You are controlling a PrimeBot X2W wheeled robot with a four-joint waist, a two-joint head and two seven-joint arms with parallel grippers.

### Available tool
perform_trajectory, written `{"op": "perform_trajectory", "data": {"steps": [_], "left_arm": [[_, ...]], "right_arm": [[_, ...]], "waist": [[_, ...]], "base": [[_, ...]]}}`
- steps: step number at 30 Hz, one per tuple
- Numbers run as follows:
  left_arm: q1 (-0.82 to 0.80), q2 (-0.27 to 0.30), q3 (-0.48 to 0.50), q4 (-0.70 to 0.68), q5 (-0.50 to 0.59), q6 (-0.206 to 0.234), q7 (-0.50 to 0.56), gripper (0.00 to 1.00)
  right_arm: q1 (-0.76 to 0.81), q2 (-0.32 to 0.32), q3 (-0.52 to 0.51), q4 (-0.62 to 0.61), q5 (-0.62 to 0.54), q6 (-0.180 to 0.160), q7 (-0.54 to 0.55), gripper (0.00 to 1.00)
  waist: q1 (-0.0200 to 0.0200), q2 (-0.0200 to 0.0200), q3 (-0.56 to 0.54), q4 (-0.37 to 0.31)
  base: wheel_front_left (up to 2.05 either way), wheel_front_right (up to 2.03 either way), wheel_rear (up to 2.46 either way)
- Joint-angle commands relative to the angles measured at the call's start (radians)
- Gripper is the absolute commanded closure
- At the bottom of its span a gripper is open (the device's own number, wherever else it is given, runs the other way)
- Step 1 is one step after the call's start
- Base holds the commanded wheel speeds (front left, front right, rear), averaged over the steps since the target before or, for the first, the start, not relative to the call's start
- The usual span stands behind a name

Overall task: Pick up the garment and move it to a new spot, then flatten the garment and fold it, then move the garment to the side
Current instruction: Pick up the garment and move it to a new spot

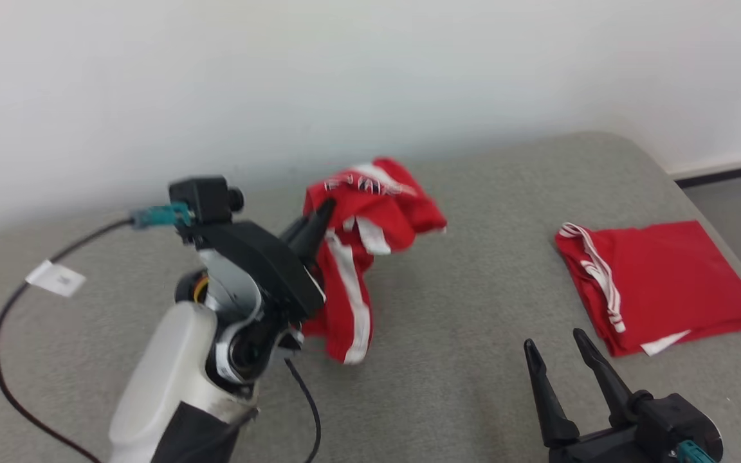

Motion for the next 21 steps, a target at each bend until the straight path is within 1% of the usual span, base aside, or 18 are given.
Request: {"op": "perform_trajectory", "data": {"steps": [1, 2, 6, 7, 8, 9, 10, 13, 16, 21], "left_arm": [[0.023, -0.001, -0.01, 0.039, -0.017, -0.004, -0.022, 1.0], [0.028, 0.0, -0.018, 0.068, -0.032, -0.001, -0.039, 1.0], [0.035, -0.001, -0.078, 0.2, 0.003, 0.017, -0.102, 1.0], [0.032, -0.001, -0.094, 0.237, 0.022, 0.02, -0.118, 0.62], [0.029, -0.001, -0.107, 0.269, 0.032, 0.024, -0.13, 0.27], [0.028, -0.001, -0.119, 0.3, 0.04, 0.028, -0.143, 0.05], [0.025, -0.001, -0.132, 0.332, 0.053, 0.034, -0.153, 0.0], [0.016, -0.002, -0.155, 0.369, 0.051, 0.03, -0.179, 0.0], [0.017, -0.002, -0.194, 0.402, 0.038, 0.019, -0.219, 0.0], [0.01, -0.002, -0.233, 0.385, 0.045, 0.01, -0.354, 0.0]], "right_arm": [[-0.013, -0.003, 0.008, -0.006, -0.004, -0.002, 0.003, 0.0], [-0.018, -0.003, 0.017, -0.008, -0.004, -0.002, 0.004, 0.0], [-0.036, -0.005, 0.035, -0.008, 0.005, -0.002, 0.001, 0.0], [-0.04, -0.006, 0.035, -0.006, 0.007, -0.002, -0.002, 0.0], [-0.043, -0.005, 0.037, -0.004, 0.009, -0.002, -0.005, 0.0], [-0.043, -0.004, 0.037, -0.001, 0.009, -0.002, -0.007, 0.0], [-0.043, -0.003, 0.036, 0.002, 0.009, -0.002, -0.011, 0.0], [-0.042, 0.0, 0.03, 0.009, 0.008, -0.002, -0.015, 0.0], [-0.032, 0.004, 0.017, 0.018, 0.006, -0.002, -0.02, 0.0], [-0.018, 0.003, -0.007, 0.019, 0.0, -0.002, -0.02, 0.0]], "waist": [[0.0, 0.0, 0.042, -0.055], [0.0, 0.0, 0.048, -0.066], [0.0, 0.0, 0.072, -0.096], [0.0, 0.0, 0.077, -0.099], [0.0, 0.0, 0.081, -0.102], [0.0, 0.0, 0.084, -0.102], [0.0, 0.0, 0.085, -0.102], [0.0, 0.0, 0.085, -0.096], [0.0, 0.0, 0.077, -0.076], [0.0, 0.0, 0.052, -0.032]], "base": [[0.0, 0.0, 0.0], [0.0, 0.0, 0.0], [0.0, 0.0, 0.0], [0.0, 0.0, 0.0], [0.0, 0.0, 0.0], [0.0, 0.0, 0.0], [0.0, 0.0, 0.0], [0.0, 0.0, 0.0], [0.0, 0.0, 0.0], [0.0, 0.0, 0.0]]}}
